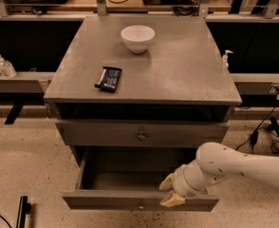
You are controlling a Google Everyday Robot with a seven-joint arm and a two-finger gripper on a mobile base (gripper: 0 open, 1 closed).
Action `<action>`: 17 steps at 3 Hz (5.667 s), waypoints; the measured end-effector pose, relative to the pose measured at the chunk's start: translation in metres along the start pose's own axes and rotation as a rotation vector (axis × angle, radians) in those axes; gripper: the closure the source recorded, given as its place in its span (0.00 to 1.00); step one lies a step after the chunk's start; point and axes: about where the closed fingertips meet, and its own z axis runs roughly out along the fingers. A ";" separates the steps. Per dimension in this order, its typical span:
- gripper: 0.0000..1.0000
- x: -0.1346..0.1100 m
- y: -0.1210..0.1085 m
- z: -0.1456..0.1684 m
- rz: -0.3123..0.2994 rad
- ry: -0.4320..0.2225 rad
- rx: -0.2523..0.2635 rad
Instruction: Open middle drawer
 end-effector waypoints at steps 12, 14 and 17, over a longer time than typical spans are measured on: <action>1.00 -0.005 0.011 0.080 -0.017 -0.030 -0.343; 1.00 -0.006 -0.016 0.074 0.012 -0.008 -0.245; 1.00 0.001 -0.063 0.114 0.122 0.069 -0.046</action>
Offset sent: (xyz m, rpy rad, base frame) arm 0.1332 0.0067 -0.0256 -0.1292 -0.1280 -0.1495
